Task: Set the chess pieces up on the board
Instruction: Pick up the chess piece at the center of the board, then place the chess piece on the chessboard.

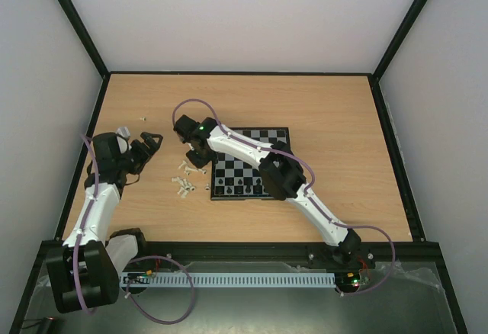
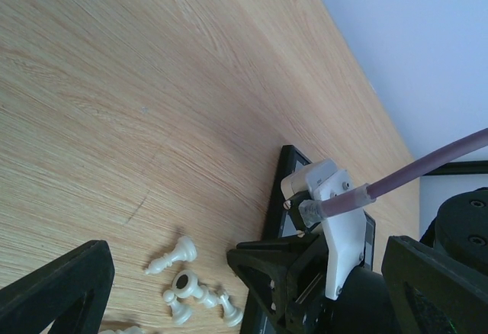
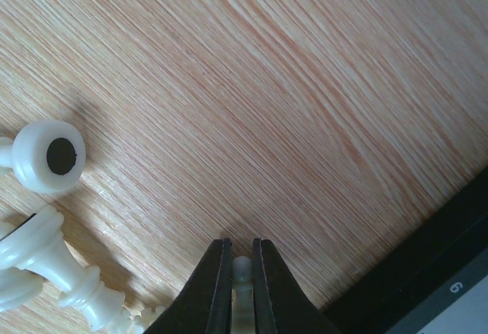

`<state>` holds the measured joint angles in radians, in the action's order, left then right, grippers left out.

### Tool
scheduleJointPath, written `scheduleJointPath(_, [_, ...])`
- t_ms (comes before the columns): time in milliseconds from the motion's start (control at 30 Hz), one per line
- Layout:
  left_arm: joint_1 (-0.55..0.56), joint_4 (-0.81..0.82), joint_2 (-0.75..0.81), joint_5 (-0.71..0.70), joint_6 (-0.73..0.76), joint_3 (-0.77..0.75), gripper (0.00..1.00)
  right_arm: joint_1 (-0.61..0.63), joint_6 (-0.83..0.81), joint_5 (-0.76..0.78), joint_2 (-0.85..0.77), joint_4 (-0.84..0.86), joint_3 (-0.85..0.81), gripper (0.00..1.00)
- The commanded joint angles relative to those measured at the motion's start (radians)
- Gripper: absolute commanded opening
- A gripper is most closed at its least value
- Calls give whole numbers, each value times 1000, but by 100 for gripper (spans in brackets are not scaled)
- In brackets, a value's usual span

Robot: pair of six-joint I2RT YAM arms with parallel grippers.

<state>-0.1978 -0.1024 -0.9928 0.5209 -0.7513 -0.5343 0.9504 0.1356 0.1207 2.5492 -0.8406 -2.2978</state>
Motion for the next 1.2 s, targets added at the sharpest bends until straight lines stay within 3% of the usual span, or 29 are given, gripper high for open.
scheduleJointPath(0, [-9, 10, -1, 19, 3, 20, 100, 5, -5, 3, 19, -30, -23, 5])
scheduleJointPath(267, [-8, 7, -3, 20, 9, 19, 100, 5, 11, -29, -69, 87, 5, 4])
scheduleJointPath(467, [-9, 11, -11, 23, 13, 17, 99, 5, 26, -52, -210, 251, 140, 3])
scheduleJointPath(700, [-10, 20, -23, 32, 19, 17, 99, -1, 62, 78, -428, 521, 436, 2])
scheduleJointPath(967, [-10, 35, -23, 49, 12, 26, 100, -93, 215, 244, -740, 848, 915, 1])
scheduleJointPath(1167, [-10, 35, -16, 60, 12, 28, 99, -132, 297, 373, -841, 1023, 1112, 2])
